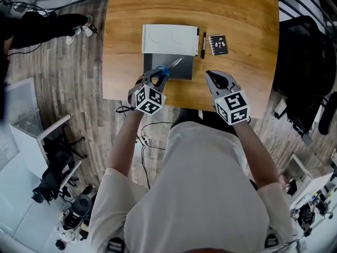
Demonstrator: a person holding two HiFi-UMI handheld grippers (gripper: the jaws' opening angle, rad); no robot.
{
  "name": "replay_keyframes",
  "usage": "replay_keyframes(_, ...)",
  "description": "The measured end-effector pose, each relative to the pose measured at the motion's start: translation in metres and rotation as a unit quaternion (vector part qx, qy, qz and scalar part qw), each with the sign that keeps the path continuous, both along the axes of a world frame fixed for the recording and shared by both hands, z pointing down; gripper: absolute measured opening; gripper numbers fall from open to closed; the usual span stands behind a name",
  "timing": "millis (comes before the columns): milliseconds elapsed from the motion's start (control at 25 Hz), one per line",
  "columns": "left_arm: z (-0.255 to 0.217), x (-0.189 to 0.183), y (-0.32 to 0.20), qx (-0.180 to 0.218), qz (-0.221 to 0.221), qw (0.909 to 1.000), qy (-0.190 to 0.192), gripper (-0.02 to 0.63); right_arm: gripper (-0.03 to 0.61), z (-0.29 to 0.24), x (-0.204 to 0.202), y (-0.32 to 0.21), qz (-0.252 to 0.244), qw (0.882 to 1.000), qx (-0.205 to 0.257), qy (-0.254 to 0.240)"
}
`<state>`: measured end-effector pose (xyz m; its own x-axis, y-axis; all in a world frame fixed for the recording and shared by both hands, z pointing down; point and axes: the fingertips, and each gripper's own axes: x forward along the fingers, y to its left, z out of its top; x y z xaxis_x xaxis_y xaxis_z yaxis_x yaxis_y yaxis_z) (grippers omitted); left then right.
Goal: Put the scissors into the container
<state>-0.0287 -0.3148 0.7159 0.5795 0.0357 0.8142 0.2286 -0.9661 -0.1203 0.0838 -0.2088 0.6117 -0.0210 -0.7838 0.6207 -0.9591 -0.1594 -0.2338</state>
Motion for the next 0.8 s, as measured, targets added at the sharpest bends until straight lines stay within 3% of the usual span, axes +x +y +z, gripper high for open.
replay_keyframes(320, 0.034, 0.005, -0.005, 0.034, 0.046, 0.9964, -0.063, 0.074, 0.003, 0.015, 0.0, -0.006, -0.004, 1.0, -0.009, -0.021)
replay_keyframes(560, 0.049, 0.01, -0.007, 0.076, 0.113, 0.9854, -0.102, 0.074, 0.003, 0.021, 0.009, -0.003, 0.003, 1.0, -0.013, -0.028)
replay_keyframes(800, 0.064, 0.016, -0.011, 0.081, 0.138, 0.9784, -0.131, 0.074, 0.003, 0.025, 0.019, -0.001, 0.013, 0.999, -0.016, -0.031)
